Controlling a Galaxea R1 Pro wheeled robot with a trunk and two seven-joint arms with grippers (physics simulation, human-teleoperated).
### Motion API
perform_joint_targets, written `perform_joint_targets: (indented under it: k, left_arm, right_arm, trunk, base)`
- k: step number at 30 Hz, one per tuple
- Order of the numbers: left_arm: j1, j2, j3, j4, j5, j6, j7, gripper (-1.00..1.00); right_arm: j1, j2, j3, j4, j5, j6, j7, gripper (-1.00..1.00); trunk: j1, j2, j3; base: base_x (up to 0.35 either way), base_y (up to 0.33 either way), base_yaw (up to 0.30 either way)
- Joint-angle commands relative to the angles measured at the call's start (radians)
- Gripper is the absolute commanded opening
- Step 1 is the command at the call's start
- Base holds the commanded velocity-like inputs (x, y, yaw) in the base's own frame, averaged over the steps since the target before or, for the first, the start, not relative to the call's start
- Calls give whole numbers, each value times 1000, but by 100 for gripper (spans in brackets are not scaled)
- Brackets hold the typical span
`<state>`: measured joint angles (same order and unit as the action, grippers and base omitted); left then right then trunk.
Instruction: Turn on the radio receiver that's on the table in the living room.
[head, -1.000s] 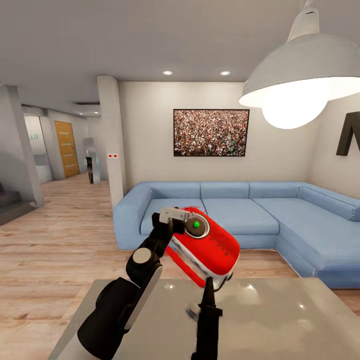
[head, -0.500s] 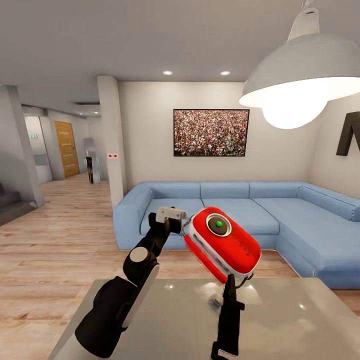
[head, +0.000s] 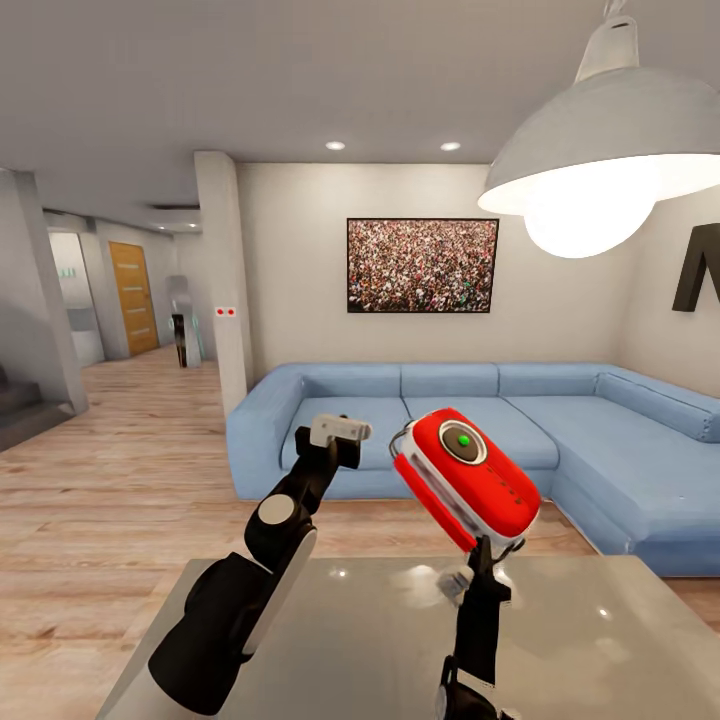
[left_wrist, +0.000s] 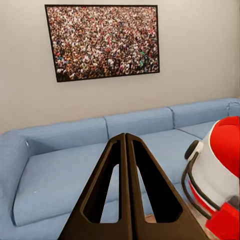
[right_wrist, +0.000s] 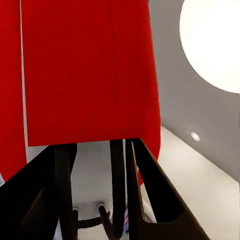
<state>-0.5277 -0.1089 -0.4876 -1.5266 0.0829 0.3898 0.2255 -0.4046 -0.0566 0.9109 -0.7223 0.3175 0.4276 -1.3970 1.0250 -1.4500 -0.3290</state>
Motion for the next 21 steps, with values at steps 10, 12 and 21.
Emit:
perform_joint_targets:
  k: [10, 12, 21]
  left_arm:
    - [0, 7, 1, 12, 0, 0, 0, -100]
    - [0, 8, 1, 16, 0, 0, 0, -100]
    - [0, 11, 1, 27, 0, 0, 0, -100]
  right_arm:
    - [0, -27, -135, -111, 3, -1, 96, -100]
    - [0, -37, -142, -143, 3, -1, 122, -100]
    - [0, -55, -267, -283, 3, 1, 247, -100]
  trunk:
    - [0, 0, 0]
    - [0, 0, 0]
    - [0, 0, 0]
  base:
    - [0, 0, 0]
    - [0, 0, 0]
    - [0, 0, 0]
